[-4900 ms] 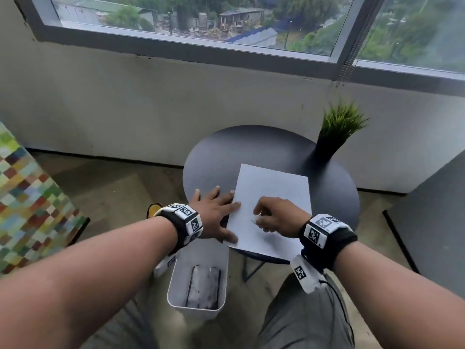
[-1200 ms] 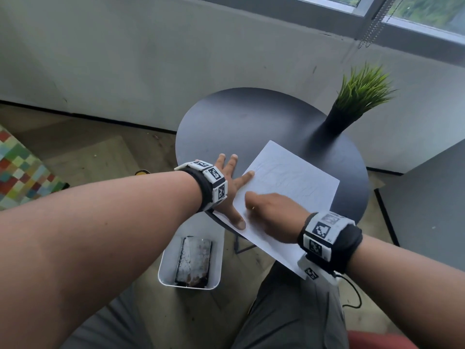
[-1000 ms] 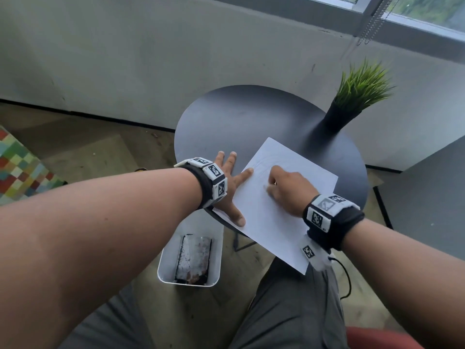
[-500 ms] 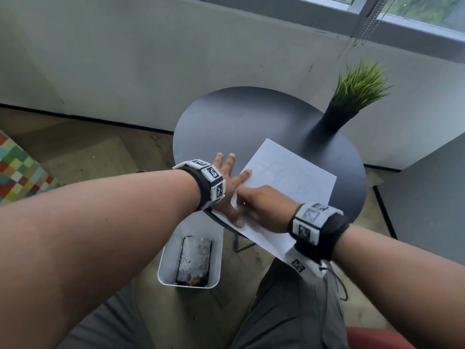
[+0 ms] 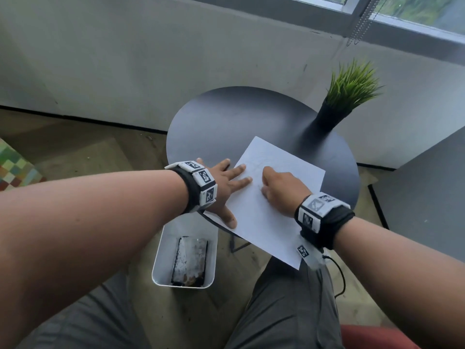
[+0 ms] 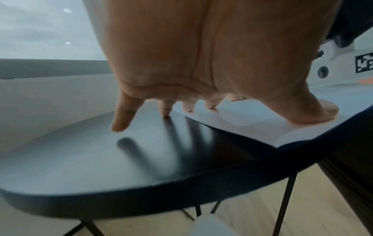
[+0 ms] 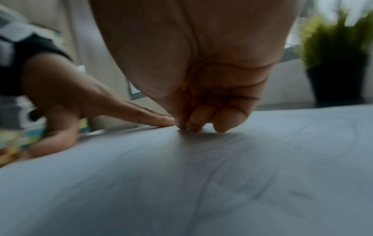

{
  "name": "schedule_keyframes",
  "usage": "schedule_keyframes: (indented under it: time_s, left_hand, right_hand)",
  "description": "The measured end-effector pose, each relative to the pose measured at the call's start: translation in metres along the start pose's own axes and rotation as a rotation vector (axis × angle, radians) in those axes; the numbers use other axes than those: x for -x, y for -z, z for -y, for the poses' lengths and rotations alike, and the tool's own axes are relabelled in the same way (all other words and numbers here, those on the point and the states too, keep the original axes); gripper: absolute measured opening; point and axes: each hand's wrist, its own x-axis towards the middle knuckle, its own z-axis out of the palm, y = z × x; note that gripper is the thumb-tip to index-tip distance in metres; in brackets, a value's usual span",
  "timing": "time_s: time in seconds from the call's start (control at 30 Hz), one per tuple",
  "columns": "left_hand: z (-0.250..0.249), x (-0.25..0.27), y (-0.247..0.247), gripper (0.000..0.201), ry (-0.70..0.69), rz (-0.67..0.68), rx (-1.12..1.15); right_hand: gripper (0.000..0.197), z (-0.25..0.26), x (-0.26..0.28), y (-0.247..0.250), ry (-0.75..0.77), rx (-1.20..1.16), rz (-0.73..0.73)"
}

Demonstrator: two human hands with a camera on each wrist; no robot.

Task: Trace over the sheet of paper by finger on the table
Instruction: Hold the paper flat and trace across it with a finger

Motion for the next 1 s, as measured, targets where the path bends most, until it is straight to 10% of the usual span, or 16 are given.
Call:
schedule_keyframes:
  time_s: [0.17,0.33,0.53,0.7,0.9,1.0]
  left_hand:
    - [-0.003,0.011,0.001,0.126,0.058,0.032,0.062]
    - [-0.010,0.013,0.009,0.129,0.059,0.063,0.074]
    - [-0.009,0.007,0.010,0.134,0.057,0.079,0.067]
    - [-0.011,0.007,0.009,0.132,0.075,0.083,0.064]
    - [-0.012,0.002,0.011,0.133,0.076,0.098,0.051]
    - [-0.015,0.001,0.013,0.131,0.084,0.097,0.048]
  right_hand:
    - [0.014,0.023,0.025,0.003,0.371,0.086,0.222]
    - [0.016,-0.005,-0.007,0.010,-0.058,0.053,0.021]
    - [0.016,0.030,0.026,-0.009,0.314,0.058,0.174]
    - [0.018,-0.006,-0.007,0.005,-0.032,0.044,-0.003]
    - [0.012,0.026,0.030,-0.006,0.340,0.051,0.211]
    - [0.013,-0.003,0.011,0.006,0.092,-0.013,0.120]
